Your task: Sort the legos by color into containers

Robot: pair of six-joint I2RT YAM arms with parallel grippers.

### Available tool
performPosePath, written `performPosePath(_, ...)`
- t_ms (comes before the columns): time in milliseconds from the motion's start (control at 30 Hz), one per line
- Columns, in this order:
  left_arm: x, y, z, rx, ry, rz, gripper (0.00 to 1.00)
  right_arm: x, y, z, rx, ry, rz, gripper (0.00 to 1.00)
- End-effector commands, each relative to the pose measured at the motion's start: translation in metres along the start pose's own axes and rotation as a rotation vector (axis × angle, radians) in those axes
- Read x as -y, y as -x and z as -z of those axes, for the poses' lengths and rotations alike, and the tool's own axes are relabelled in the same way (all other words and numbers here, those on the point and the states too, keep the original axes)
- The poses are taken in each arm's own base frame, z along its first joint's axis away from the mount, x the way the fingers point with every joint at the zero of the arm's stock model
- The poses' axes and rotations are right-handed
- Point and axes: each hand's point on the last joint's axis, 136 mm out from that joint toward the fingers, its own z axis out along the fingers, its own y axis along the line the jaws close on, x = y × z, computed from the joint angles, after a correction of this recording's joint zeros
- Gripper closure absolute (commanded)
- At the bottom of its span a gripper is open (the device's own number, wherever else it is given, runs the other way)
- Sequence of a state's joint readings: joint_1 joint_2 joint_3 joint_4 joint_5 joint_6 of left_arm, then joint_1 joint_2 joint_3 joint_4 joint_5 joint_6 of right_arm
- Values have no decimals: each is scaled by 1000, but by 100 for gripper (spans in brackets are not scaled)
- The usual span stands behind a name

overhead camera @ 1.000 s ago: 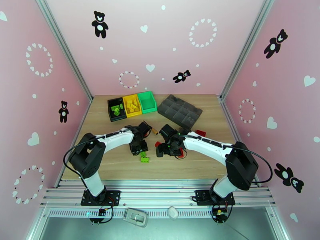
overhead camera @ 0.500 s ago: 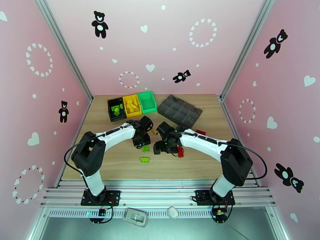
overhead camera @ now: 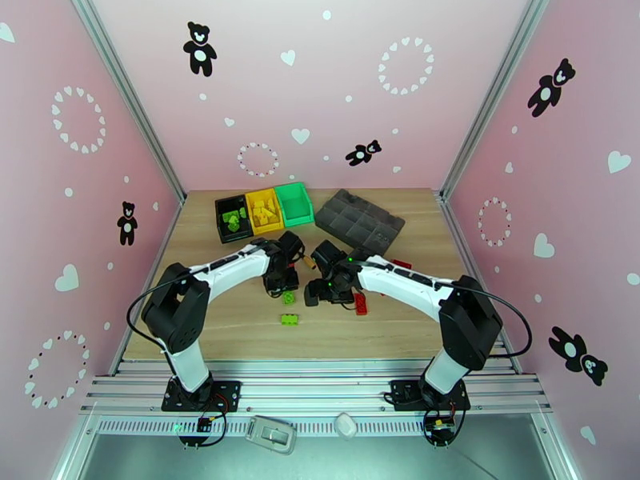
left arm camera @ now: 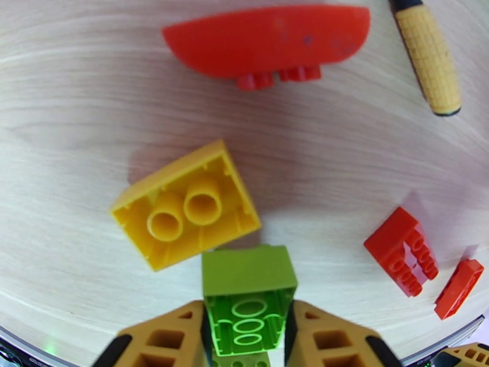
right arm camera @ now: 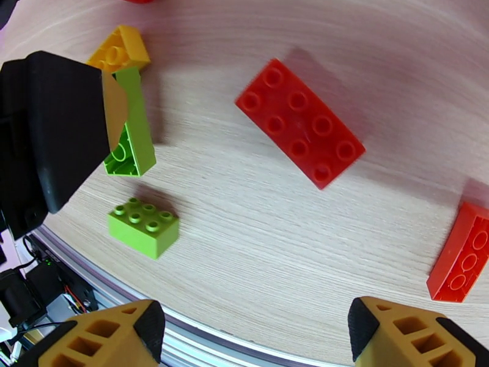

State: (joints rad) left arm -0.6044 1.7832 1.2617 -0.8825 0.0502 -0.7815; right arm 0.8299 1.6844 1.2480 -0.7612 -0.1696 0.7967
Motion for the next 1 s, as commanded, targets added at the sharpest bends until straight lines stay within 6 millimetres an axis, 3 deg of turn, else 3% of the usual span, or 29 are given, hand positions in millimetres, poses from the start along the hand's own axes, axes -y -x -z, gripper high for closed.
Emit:
performPosePath(0, -4, 16, 31, 58, -22, -2, 66, -4, 5, 1, -11, -2, 12, 16)
performPosePath(167, -23, 32, 52, 96, -30, 37, 66, -11, 12, -1, -14, 13, 20, 16)
performPosePath(467, -77, 75, 77, 159, -22, 147, 66, -20, 20, -6, -27, 30, 31, 16)
performPosePath(733, -120, 154, 100, 243, -6, 235, 65, -25, 22, -11, -48, 43, 33, 16)
performPosePath(867, -135, 208, 114, 306, -12, 287, 64, -27, 24, -11, -58, 39, 36, 16)
performPosePath(967, -140, 246, 113, 326, -13, 302, 59, -28, 27, -9, -56, 42, 32, 16)
